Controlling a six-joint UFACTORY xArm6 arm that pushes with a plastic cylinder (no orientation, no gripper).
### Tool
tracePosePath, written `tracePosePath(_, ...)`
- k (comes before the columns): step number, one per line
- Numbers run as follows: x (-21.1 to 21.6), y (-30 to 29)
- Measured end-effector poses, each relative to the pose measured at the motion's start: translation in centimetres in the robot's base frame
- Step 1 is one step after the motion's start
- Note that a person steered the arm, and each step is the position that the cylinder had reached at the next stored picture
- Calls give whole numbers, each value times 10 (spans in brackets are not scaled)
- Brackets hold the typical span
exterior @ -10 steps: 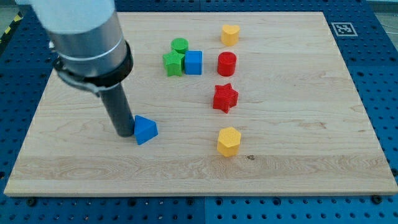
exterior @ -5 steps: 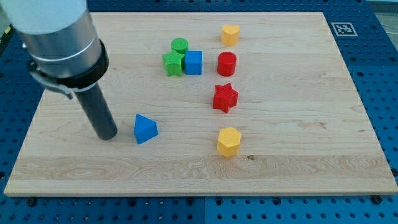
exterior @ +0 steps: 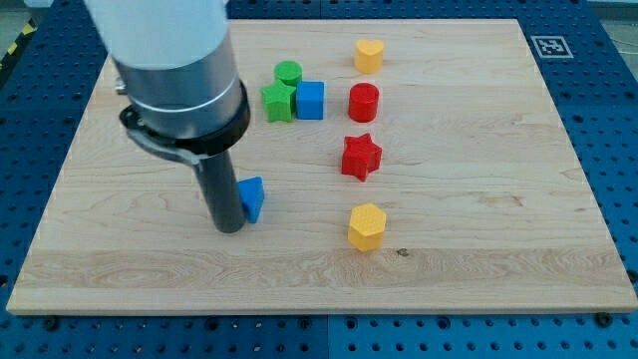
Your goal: Push the blue triangle into the red star
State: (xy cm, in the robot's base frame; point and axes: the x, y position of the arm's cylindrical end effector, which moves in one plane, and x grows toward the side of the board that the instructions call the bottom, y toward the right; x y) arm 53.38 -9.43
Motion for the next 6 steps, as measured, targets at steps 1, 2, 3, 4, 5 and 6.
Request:
tracePosePath(1,-21,7)
tracePosePath(2,-41,7)
tracePosePath(3,-57,7)
tracePosePath(4,-72,7)
tracePosePath(5,-73,12)
tracePosePath(6,-73,30)
